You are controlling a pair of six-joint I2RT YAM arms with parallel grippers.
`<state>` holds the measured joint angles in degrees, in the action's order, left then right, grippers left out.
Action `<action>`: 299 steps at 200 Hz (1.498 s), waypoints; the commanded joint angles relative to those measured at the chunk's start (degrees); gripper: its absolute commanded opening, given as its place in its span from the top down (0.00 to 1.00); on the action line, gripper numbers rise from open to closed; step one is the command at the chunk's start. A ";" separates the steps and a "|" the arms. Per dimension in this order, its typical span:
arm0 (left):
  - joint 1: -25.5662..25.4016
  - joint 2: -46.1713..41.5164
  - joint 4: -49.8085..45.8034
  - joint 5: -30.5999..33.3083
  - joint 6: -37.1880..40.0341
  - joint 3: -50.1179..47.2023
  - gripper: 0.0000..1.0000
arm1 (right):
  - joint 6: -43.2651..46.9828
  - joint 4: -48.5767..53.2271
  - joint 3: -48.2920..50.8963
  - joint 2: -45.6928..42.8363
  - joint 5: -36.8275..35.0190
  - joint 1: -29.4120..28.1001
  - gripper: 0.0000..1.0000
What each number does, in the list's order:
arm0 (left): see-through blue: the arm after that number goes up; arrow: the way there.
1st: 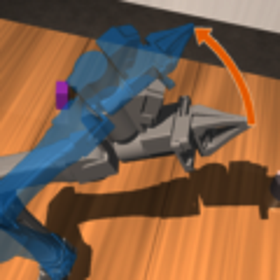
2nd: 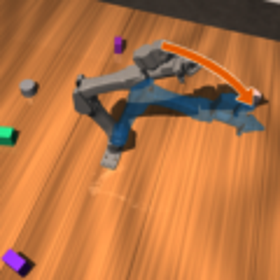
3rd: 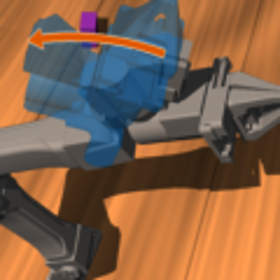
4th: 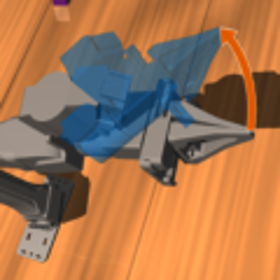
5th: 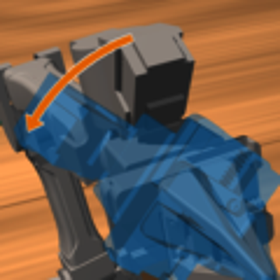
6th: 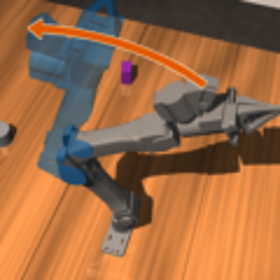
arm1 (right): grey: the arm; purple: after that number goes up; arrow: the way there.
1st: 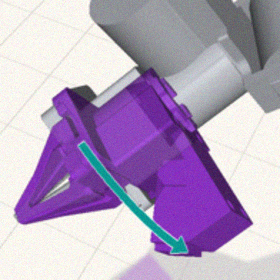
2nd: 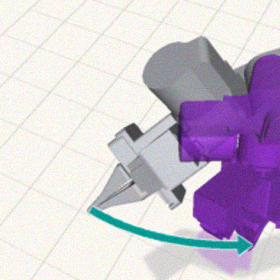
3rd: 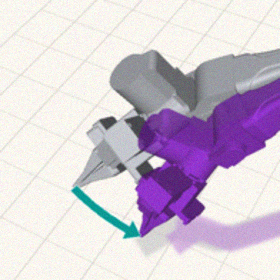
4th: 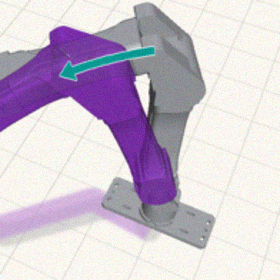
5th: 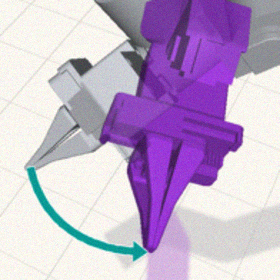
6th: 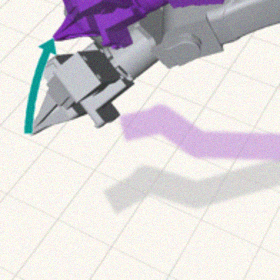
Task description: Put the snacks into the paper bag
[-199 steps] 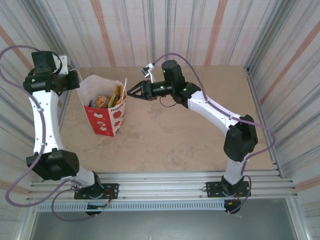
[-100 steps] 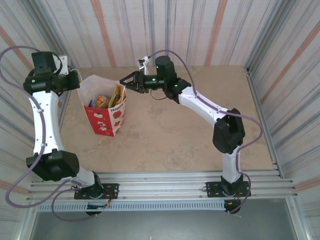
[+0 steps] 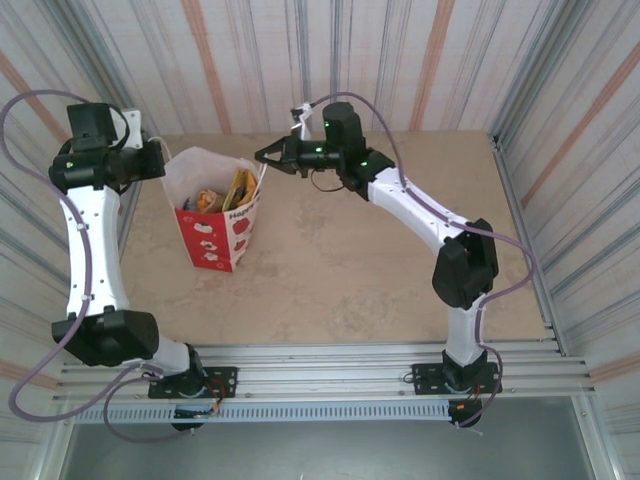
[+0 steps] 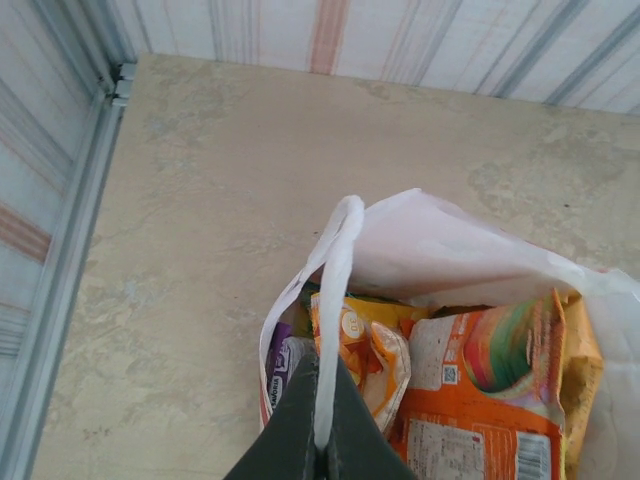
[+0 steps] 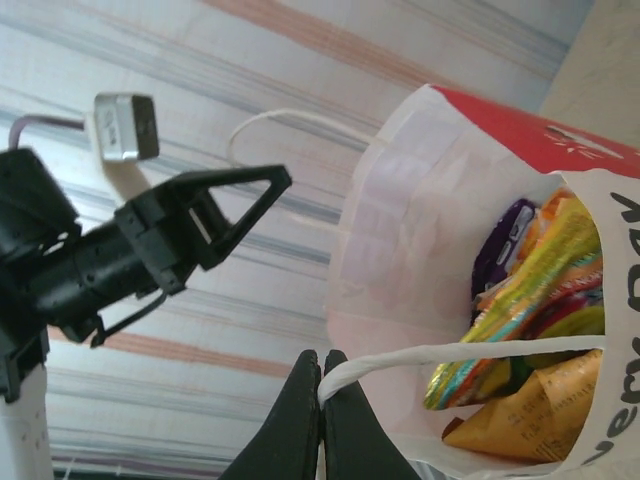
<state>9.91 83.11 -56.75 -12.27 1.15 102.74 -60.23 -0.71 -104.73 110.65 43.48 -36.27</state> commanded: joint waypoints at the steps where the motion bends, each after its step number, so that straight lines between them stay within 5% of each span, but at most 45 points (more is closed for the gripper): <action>1: -4.27 -4.08 1.34 0.76 -1.84 4.07 1.00 | 3.56 3.40 -1.24 -7.45 -0.27 3.46 1.00; 122: -43.57 -4.83 11.60 25.52 -14.32 -2.23 1.00 | 17.47 30.06 3.94 -23.79 7.19 21.11 1.00; 162: -49.90 -1.75 12.54 27.44 -19.28 -6.26 0.98 | 18.46 28.37 16.91 -29.56 6.40 26.16 1.00; 178: -50.90 -0.71 13.07 26.96 -21.00 -7.98 0.94 | 18.10 27.37 19.78 -30.56 6.70 27.42 0.88; 219: -52.01 0.65 12.00 27.59 -21.73 -5.97 0.60 | 19.55 29.20 18.40 -31.80 6.99 28.32 0.63; 256: -52.01 -0.05 9.15 30.05 -17.47 -0.33 0.38 | 23.91 35.25 16.87 -35.06 4.12 31.12 0.45; 272: -51.97 -1.24 8.43 31.67 -14.42 1.57 0.23 | 28.81 40.11 15.73 -36.70 1.25 33.40 0.43; 281: -52.01 -2.31 8.49 33.22 -13.06 1.78 0.03 | 32.16 42.96 15.20 -37.52 -1.19 34.47 0.41; 299: -51.88 -5.67 10.74 38.36 -8.88 -1.40 0.01 | 39.05 46.83 15.52 -39.19 -6.37 35.94 0.33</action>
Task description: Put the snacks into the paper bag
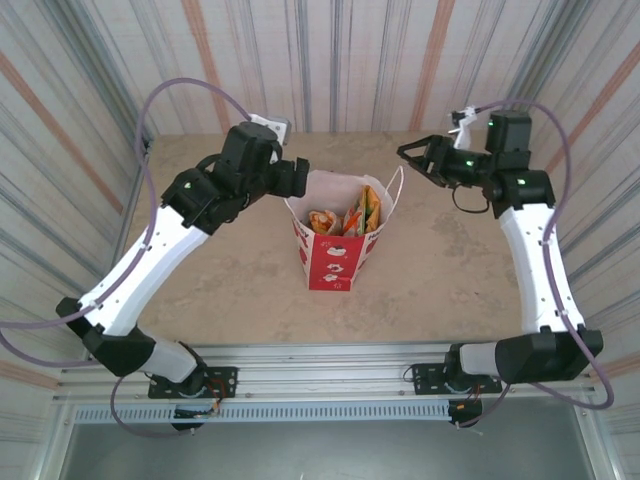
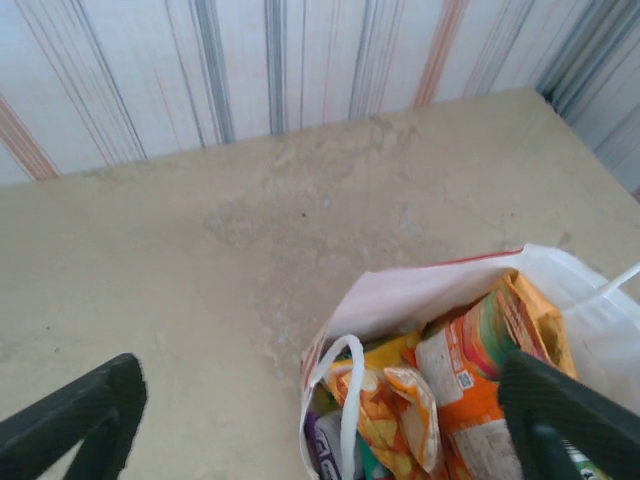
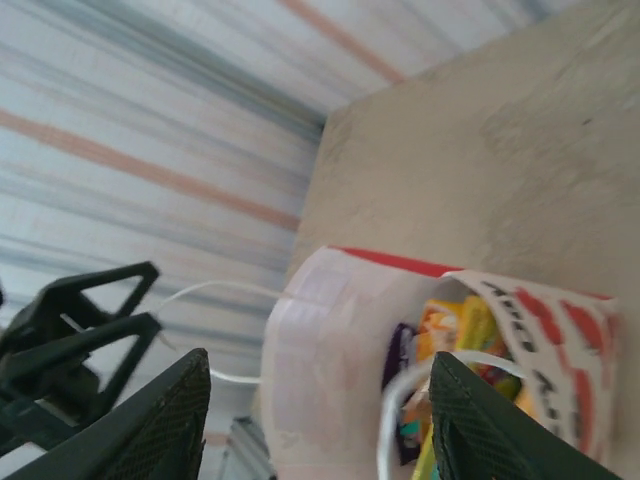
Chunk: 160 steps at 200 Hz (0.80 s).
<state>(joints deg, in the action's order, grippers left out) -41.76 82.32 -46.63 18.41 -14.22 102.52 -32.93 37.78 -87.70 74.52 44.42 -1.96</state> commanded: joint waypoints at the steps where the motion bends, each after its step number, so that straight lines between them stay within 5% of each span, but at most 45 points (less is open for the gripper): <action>1: -0.19 -5.19 0.91 8.03 6.75 -1.54 0.01 | 12.05 8.49 -1.42 -3.15 -7.63 1.70 0.32; 13: 0.22 -8.62 5.25 11.25 10.62 -7.04 0.01 | 15.50 9.02 0.40 -4.18 -10.94 2.21 0.00; 29: 2.58 -14.05 13.46 13.42 14.22 -16.89 0.01 | 19.63 7.98 4.56 -5.46 -14.45 3.01 0.01; 49: 9.88 -21.56 23.91 8.80 14.03 -31.16 0.01 | 20.97 3.99 11.46 -6.55 -18.82 4.73 0.01; 85: 22.36 -31.07 41.53 2.40 12.52 -54.68 0.01 | 21.03 -15.05 30.10 -9.66 -25.82 6.52 0.01; 120: 29.74 -33.28 49.18 -1.70 10.20 -67.26 0.01 | 21.69 -37.45 48.33 -12.67 -30.78 6.73 0.01; 160: 34.35 -29.87 65.42 -3.53 11.15 -79.57 0.01 | 23.16 -51.93 58.03 -9.83 -32.95 7.39 0.01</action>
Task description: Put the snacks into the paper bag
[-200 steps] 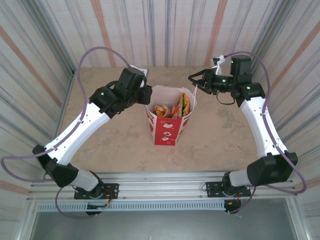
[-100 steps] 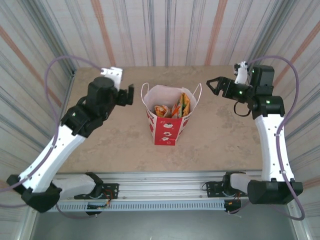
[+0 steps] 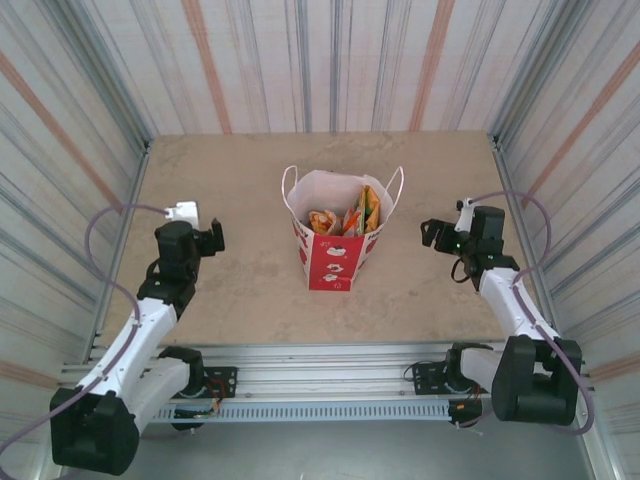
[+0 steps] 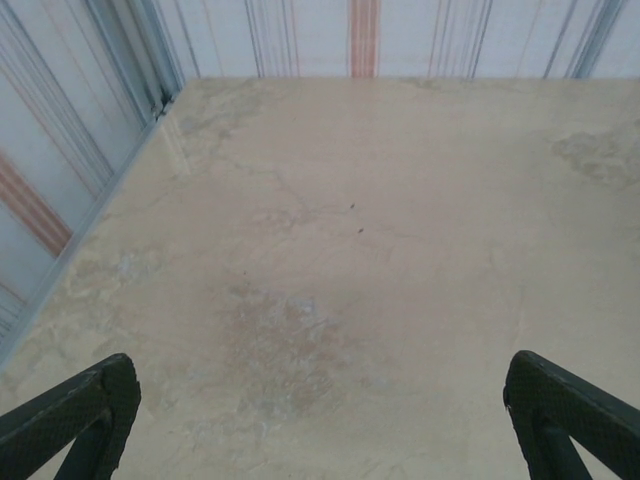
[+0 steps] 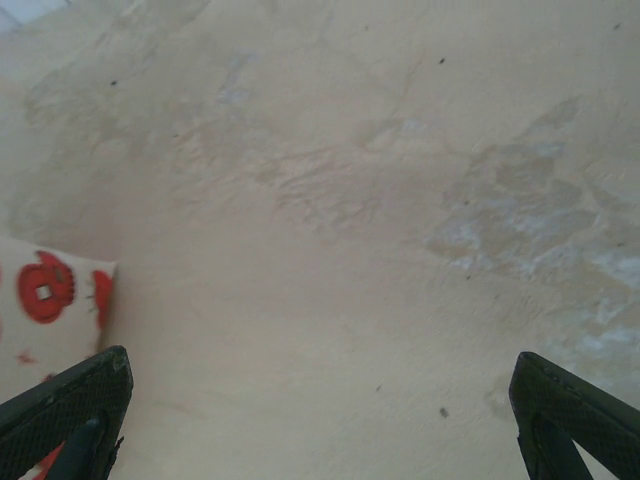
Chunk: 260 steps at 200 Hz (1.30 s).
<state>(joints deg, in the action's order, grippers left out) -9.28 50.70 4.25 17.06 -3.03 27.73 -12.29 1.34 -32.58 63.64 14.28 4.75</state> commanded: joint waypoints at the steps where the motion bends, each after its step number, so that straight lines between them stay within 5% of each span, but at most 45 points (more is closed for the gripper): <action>1: 1.97 2.03 15.03 -2.19 0.00 -4.96 0.01 | 2.53 -15.76 3.02 1.23 -2.79 0.65 0.01; 62: 4.35 24.59 42.70 -9.32 7.83 -10.12 0.01 | 3.07 -33.17 7.73 13.91 -2.97 0.36 0.01; 84: 3.68 39.07 59.58 -6.45 10.21 -10.17 0.01 | 5.25 -35.33 8.18 15.04 -5.89 -0.98 0.01; 91: 3.11 37.50 49.18 -3.96 7.58 -6.80 0.01 | 7.93 -37.95 9.71 14.23 -8.10 -2.19 0.01; 97: 5.59 34.59 39.91 -8.76 4.66 -4.73 0.01 | 9.33 -42.64 11.37 14.18 -9.43 -2.90 0.01; 108: 8.61 36.96 47.67 -11.42 3.98 -6.54 0.01 | 9.41 -47.87 13.80 15.59 -10.23 -2.94 0.01; 133: 7.55 36.34 45.79 -9.76 4.23 -6.19 0.02 | 11.46 -63.58 16.29 26.04 -13.13 -4.96 0.01; 148: 6.50 35.40 42.27 -8.45 4.66 -5.28 0.01 | 9.97 -51.66 12.58 23.56 -12.39 -3.89 0.01; 170: 6.29 35.56 42.61 -8.31 4.71 -5.36 0.01 | 7.64 -47.47 9.54 24.58 -8.59 -0.97 0.01; 260: 6.29 35.70 42.95 -8.19 4.83 -5.30 0.01 | 7.11 -48.38 9.55 25.02 -9.10 -0.80 0.01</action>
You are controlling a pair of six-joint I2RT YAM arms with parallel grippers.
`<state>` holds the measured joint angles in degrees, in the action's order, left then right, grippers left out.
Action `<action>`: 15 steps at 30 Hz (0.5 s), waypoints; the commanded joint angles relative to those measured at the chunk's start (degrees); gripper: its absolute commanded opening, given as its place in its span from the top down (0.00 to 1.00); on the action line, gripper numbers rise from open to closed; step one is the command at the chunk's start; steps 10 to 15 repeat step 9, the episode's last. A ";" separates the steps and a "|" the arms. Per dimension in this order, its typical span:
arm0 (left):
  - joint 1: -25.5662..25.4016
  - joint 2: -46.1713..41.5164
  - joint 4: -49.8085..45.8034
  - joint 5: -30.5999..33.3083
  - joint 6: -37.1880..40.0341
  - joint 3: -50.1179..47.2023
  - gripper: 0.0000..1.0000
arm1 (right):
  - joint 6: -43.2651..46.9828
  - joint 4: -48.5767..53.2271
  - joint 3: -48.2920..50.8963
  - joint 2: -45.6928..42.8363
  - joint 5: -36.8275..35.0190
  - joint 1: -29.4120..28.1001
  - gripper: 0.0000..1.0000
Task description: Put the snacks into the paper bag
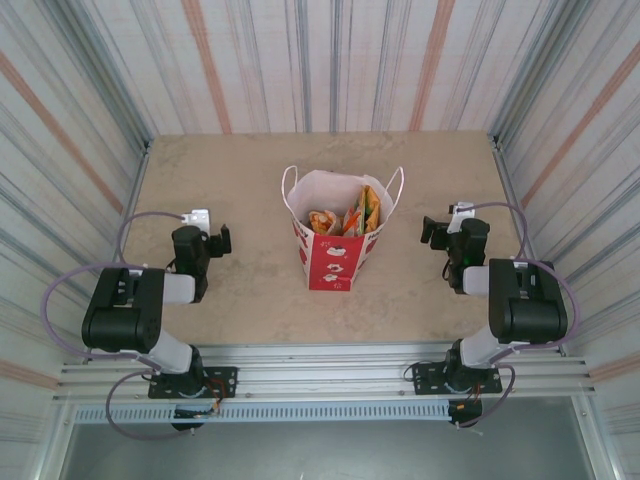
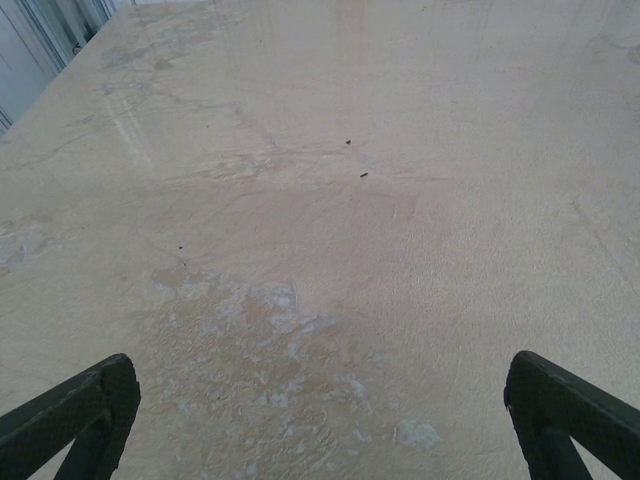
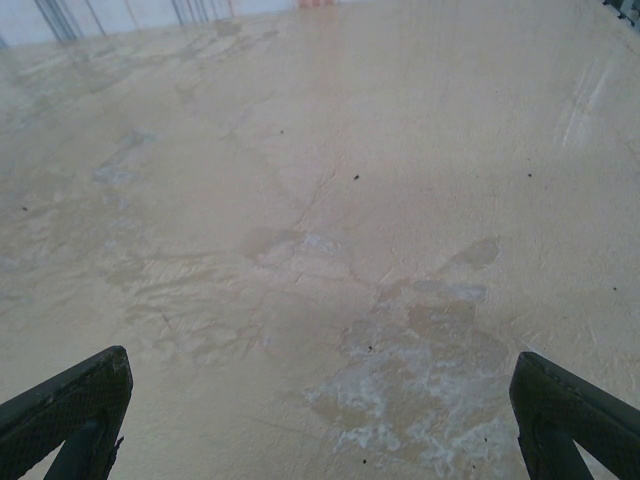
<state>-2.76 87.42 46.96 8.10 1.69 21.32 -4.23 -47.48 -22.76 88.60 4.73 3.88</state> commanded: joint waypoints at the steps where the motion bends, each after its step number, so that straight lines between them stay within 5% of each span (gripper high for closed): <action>1: -0.27 -1.02 0.24 0.73 0.13 1.10 0.01 | -0.96 0.45 -0.26 0.07 0.45 0.08 0.01; 15: 0.15 -1.20 0.67 1.22 -0.58 0.74 0.01 | -1.02 0.04 -0.01 -0.13 0.72 0.25 0.01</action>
